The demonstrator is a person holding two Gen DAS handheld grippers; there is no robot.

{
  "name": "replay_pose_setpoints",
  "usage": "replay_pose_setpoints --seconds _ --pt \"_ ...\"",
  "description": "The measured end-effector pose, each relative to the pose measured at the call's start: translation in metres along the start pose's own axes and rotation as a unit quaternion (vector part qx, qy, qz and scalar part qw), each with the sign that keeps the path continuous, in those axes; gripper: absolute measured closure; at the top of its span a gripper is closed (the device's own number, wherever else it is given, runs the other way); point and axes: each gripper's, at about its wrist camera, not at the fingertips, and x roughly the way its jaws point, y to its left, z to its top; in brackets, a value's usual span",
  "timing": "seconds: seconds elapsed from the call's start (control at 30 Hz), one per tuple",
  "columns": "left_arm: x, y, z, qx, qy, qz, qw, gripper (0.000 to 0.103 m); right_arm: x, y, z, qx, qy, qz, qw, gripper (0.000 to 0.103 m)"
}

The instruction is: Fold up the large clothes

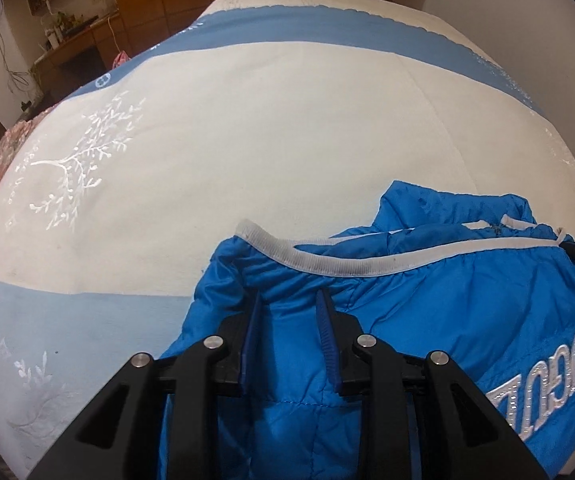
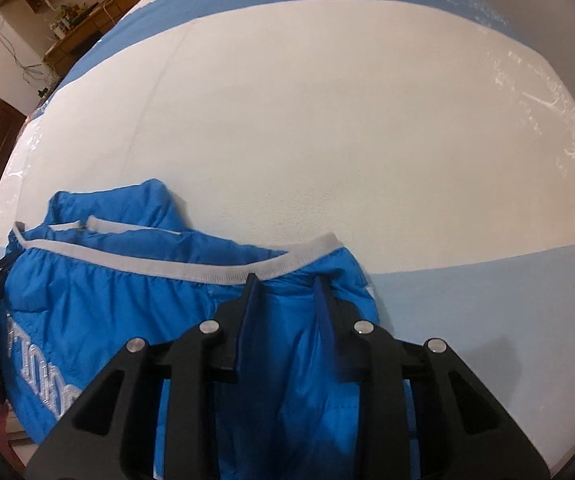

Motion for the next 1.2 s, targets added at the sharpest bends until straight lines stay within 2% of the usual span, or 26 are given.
replay_pose_setpoints --seconds 0.13,0.3,0.43,0.5,0.57,0.63,0.73,0.83,0.9,1.1,1.2 --pt "0.002 -0.004 -0.006 0.01 -0.021 0.015 0.9996 0.074 0.003 0.0 -0.003 0.001 -0.014 -0.002 1.0 0.076" --pt "-0.005 -0.002 -0.004 -0.002 -0.027 0.014 0.9995 0.074 -0.01 0.005 -0.008 0.005 -0.029 -0.008 1.0 0.076" --pt "-0.03 -0.007 -0.008 -0.009 -0.04 0.024 0.9989 0.074 -0.044 0.019 -0.027 -0.006 -0.057 -0.011 0.998 0.072" --pt "-0.051 -0.012 -0.016 -0.008 -0.06 0.034 0.9976 0.074 -0.065 0.034 -0.042 -0.023 -0.077 -0.008 0.997 0.072" --pt "-0.067 -0.019 -0.028 -0.007 -0.071 0.027 0.9971 0.074 -0.079 0.045 -0.056 -0.036 -0.091 -0.013 0.995 0.072" --pt "-0.077 -0.025 -0.041 -0.002 -0.077 0.029 0.9966 0.074 -0.085 0.053 -0.071 -0.037 -0.092 -0.005 0.995 0.072" --pt "-0.074 -0.027 -0.053 -0.003 -0.065 0.023 0.9976 0.074 -0.076 0.056 -0.087 -0.027 -0.08 -0.006 0.996 0.072" --pt "-0.055 -0.027 -0.06 -0.001 -0.039 0.019 0.9991 0.073 -0.049 0.048 -0.092 -0.009 -0.051 -0.006 0.999 0.072" --pt "-0.047 -0.026 -0.065 0.004 -0.04 0.02 0.999 0.072 -0.034 0.044 -0.096 0.0 -0.049 -0.003 0.999 0.073" --pt "-0.053 -0.022 -0.063 0.0 -0.028 0.006 0.9996 0.072 -0.047 0.044 -0.092 0.018 -0.043 0.0 0.999 0.073" --pt "-0.068 -0.015 -0.063 -0.004 -0.026 -0.006 0.9996 0.061 -0.067 0.044 -0.096 0.024 -0.056 0.013 0.998 0.071"
